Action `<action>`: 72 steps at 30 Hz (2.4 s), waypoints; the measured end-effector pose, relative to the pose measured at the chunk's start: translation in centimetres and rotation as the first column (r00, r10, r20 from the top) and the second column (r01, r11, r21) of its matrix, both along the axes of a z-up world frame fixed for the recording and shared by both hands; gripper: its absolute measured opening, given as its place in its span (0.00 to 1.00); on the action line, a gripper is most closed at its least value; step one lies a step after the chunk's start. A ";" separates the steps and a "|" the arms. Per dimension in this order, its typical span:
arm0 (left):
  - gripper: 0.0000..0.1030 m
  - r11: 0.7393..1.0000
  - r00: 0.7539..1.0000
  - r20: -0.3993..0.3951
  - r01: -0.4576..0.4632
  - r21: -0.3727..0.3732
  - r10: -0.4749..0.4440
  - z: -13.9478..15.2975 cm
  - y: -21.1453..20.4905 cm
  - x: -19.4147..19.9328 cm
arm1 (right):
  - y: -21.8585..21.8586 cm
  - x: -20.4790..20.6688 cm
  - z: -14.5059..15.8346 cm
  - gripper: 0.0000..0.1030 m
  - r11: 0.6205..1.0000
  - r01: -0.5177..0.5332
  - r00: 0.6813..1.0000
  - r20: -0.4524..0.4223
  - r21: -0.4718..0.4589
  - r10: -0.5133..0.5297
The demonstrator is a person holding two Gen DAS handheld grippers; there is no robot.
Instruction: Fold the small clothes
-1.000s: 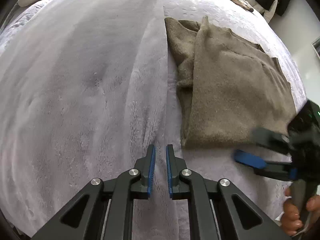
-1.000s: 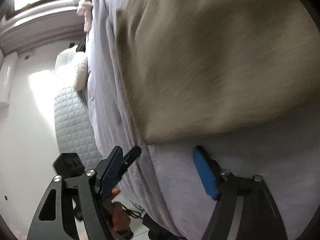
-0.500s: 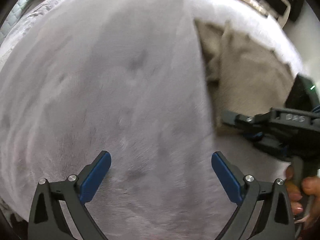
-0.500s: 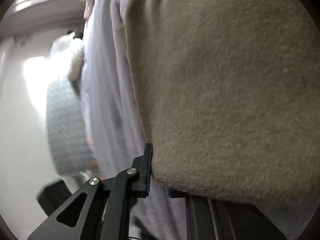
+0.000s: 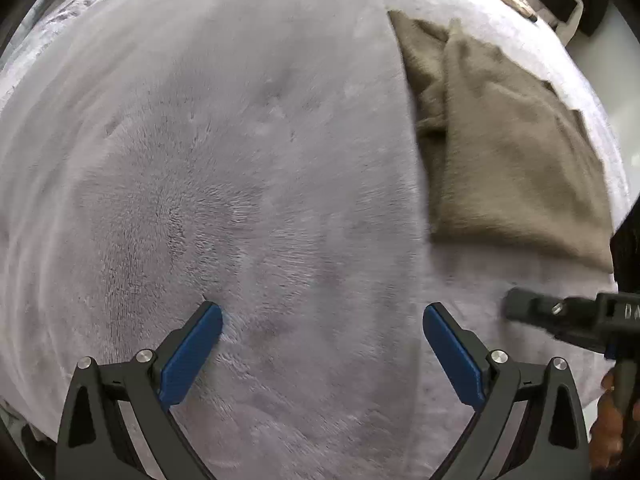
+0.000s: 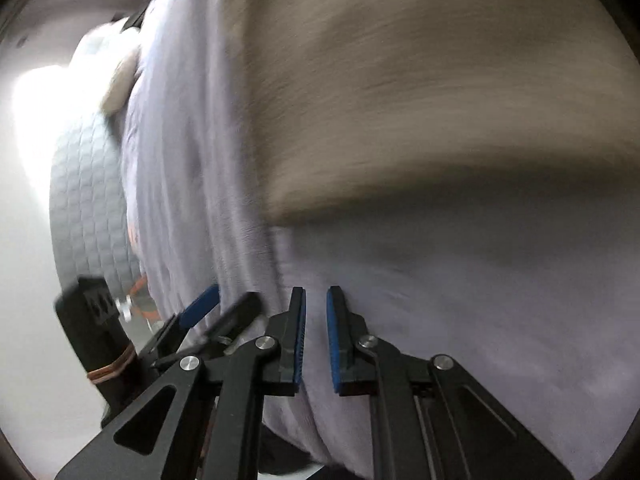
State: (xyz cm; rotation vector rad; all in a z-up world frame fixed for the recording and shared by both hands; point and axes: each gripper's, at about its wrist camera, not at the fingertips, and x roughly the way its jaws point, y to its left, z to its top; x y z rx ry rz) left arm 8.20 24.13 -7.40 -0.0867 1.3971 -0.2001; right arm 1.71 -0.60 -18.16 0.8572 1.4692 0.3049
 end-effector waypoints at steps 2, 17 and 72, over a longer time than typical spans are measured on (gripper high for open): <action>0.98 1.000 1.000 0.007 0.004 -0.021 -0.004 1.2 -0.1 -0.4 | -3.5 -1.1 1.0 0.14 0.996 0.081 0.997 0.002 -0.025 -0.081; 0.98 0.988 0.999 -0.015 -0.040 -0.150 0.038 4.5 -6.5 -2.6 | -28.8 -8.2 2.3 0.44 0.710 0.704 0.710 0.038 -0.026 -0.703; 0.98 0.940 0.978 -0.132 -0.192 -0.281 0.160 -1.0 -7.3 0.0 | -11.9 0.1 2.6 0.69 0.983 0.181 0.983 0.038 0.022 -0.181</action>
